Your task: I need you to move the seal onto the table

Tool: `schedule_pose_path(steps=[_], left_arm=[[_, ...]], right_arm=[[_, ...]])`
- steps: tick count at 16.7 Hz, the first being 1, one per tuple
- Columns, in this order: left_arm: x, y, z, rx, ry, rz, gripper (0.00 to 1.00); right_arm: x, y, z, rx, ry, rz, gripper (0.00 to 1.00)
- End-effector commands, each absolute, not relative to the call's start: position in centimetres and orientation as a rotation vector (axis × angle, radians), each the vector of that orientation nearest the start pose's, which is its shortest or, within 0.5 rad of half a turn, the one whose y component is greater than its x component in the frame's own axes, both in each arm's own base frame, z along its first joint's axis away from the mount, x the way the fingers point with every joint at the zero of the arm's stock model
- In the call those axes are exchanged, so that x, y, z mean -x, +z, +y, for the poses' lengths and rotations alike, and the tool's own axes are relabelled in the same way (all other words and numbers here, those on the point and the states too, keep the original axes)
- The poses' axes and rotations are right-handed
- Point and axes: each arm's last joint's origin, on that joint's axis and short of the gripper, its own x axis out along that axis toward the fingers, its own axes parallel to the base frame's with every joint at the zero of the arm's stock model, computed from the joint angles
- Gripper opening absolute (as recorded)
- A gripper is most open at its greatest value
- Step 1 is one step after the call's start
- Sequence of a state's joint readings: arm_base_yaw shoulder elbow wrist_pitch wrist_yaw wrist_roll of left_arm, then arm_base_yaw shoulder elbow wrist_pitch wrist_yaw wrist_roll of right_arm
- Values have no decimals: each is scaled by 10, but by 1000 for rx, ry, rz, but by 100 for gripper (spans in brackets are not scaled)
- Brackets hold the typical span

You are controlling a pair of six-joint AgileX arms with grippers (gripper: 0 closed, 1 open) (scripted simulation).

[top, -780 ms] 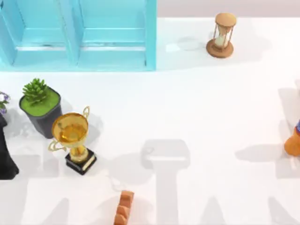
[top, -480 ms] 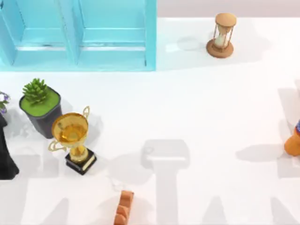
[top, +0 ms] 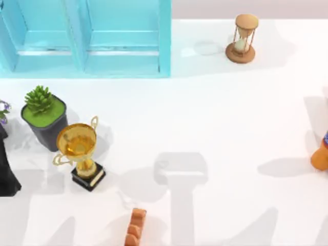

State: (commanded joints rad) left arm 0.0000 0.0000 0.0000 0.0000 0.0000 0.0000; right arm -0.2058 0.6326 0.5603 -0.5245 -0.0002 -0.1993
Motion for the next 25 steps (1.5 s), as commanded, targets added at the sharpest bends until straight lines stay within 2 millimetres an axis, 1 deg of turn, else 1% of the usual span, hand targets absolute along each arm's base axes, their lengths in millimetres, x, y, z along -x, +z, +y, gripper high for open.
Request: schedule_pose_path(steps=[3, 5, 7, 9, 12, 15, 21, 23, 25], left_arm=[[-106, 160, -1, 0, 0, 0, 100], [-106, 160, -1, 0, 0, 0, 100], [-106, 160, -1, 0, 0, 0, 100], [-106, 160, -1, 0, 0, 0, 100], [-106, 160, -1, 0, 0, 0, 100], [-106, 160, -1, 0, 0, 0, 100], [-106, 160, -1, 0, 0, 0, 100], [-106, 160, -1, 0, 0, 0, 100], [-106, 160, -1, 0, 0, 0, 100]], right_arm=[[-172, 265, -51, 138, -149, 886, 100], [-196, 273, -70, 125, -138, 1062, 100], [-219, 275, -90, 99, -114, 1222, 100], [-238, 273, -110, 66, -82, 1358, 100], [-258, 266, -134, 19, -35, 1501, 100], [-267, 261, -146, -8, -7, 1567, 100], [-268, 260, -146, -7, -4, 1570, 100], [-268, 249, -147, -12, -3, 1576, 100], [-270, 229, -148, -12, -4, 1575, 100]])
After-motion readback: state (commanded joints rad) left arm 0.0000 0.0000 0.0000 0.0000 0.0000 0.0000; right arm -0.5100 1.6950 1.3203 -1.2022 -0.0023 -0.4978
